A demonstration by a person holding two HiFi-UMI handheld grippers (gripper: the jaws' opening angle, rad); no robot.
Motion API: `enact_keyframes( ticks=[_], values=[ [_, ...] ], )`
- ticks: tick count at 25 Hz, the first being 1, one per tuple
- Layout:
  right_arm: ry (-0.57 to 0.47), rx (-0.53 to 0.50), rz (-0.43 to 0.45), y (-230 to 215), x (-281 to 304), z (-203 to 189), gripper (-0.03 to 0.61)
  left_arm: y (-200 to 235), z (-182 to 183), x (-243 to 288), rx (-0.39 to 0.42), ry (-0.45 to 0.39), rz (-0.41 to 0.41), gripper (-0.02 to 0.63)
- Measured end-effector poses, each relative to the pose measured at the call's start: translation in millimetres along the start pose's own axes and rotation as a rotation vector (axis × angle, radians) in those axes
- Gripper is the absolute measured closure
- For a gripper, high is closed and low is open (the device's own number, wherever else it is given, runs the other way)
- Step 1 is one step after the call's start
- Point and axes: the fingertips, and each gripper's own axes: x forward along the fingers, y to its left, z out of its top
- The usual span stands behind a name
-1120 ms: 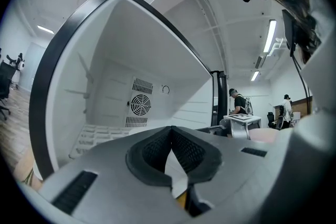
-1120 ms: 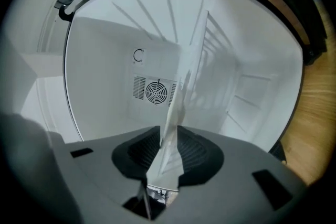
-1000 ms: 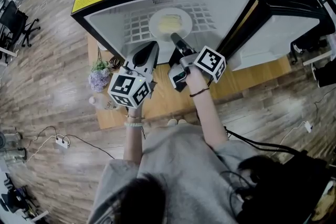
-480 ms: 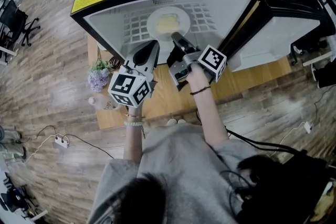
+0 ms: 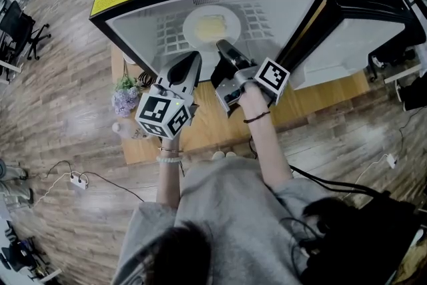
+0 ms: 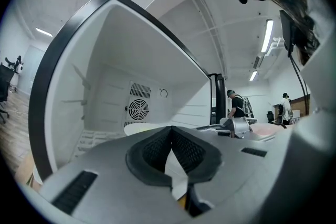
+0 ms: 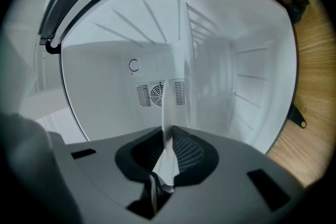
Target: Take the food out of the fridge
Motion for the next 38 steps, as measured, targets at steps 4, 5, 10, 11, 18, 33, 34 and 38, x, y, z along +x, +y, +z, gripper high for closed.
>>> enact_keyframes(
  ticks=[4, 5, 10, 11, 18, 33, 34, 38],
  values=[
    [0.009, 0.0, 0.021, 8.9, -8.5, -3.7, 0.534, -9.3, 2.3, -5.5, 0.008, -0.008, -0.015, 0.606],
    [0.01, 0.0, 0.025, 10.5, -10.7, -4.1, 0.532, -11.5, 2.8, -6.9, 0.01, -0.009, -0.019, 0.606],
    [0.019, 0.004, 0.043, 17.7, -21.2, -7.1, 0.532, -22.2, 6.5, -13.0, 0.022, -0.016, -0.043, 0.606],
    [0.021, 0.005, 0.045, 18.8, -23.3, -7.8, 0.532, -24.4, 7.2, -14.0, 0.024, -0.017, -0.049, 0.606],
    [0.037, -0.002, 0.063, 27.8, -38.5, -11.9, 0.532, -41.6, 12.7, -21.0, 0.039, -0.024, -0.087, 0.606],
    [0.066, -0.003, 0.076, 32.6, -76.8, -29.2, 0.532, -73.9, 19.8, -45.5, 0.058, -0.024, -0.14, 0.606],
    [0.067, -0.001, 0.076, 32.0, -78.9, -30.2, 0.532, -74.8, 19.2, -46.9, 0.057, -0.022, -0.14, 0.606],
    [0.071, 0.005, 0.078, 31.1, -86.2, -34.1, 0.532, -76.8, 16.1, -50.9, 0.047, -0.019, -0.135, 0.606]
  ],
)
